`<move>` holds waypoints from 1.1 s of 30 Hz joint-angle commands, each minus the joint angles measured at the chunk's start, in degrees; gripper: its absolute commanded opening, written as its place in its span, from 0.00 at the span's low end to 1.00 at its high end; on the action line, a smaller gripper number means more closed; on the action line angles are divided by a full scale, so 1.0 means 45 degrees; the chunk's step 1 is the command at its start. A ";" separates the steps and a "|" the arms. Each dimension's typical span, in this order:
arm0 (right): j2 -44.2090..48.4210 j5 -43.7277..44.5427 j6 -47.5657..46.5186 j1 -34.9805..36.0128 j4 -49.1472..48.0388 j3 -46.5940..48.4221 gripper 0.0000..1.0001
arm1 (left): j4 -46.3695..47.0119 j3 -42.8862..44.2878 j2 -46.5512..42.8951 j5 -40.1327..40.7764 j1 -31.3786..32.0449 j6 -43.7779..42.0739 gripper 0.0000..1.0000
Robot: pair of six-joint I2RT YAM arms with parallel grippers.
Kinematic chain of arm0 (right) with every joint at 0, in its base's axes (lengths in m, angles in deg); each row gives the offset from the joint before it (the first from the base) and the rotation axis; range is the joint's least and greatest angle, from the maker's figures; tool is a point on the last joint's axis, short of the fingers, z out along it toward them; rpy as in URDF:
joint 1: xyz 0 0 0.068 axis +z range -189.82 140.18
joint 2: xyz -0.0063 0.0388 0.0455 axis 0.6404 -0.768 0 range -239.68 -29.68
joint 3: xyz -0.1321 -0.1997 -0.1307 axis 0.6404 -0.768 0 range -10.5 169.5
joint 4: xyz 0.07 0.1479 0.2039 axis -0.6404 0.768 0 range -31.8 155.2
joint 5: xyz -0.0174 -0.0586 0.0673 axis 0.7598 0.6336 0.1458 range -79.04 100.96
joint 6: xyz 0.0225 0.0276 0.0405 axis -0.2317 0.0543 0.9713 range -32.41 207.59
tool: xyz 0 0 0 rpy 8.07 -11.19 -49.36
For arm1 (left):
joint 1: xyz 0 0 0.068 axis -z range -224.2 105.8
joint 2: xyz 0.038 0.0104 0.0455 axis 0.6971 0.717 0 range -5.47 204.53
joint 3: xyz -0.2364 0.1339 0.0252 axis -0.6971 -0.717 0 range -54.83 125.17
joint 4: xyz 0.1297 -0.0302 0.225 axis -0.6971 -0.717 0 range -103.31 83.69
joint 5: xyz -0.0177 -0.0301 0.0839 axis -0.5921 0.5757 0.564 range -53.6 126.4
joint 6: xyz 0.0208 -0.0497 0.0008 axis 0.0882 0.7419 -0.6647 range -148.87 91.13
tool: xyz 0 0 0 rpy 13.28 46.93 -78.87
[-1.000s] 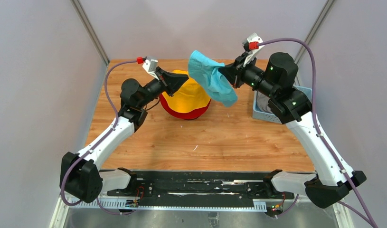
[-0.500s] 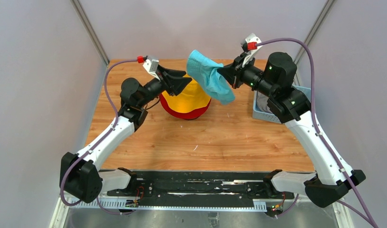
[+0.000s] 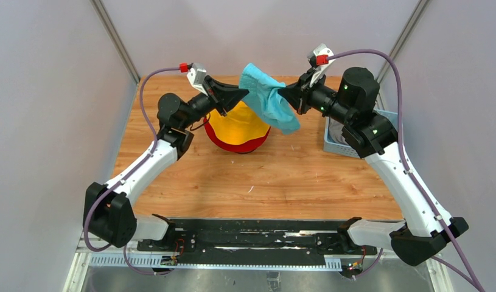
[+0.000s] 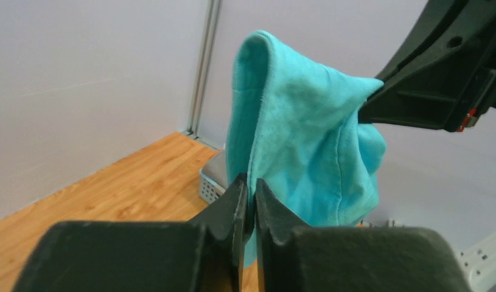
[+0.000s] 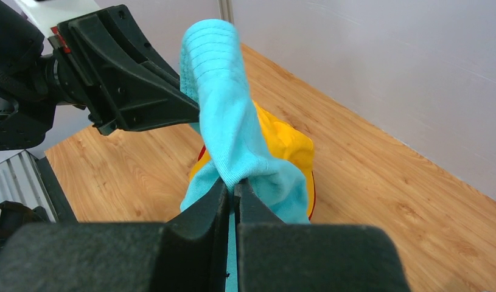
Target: Stack the hats
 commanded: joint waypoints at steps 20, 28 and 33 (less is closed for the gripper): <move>-0.1811 0.3958 -0.1961 -0.0348 0.0498 0.2556 0.01 | 0.0133 0.4634 0.3372 -0.0264 0.0544 0.4214 0.00; -0.1441 0.4289 -0.2065 -0.0944 0.0658 0.2311 0.00 | 0.0006 0.4258 0.3041 0.0678 0.1479 0.5199 0.00; -0.1256 0.3894 -0.1916 -0.0971 0.0691 0.1825 0.01 | -0.0566 0.2840 0.1866 0.1746 0.1695 0.5349 0.00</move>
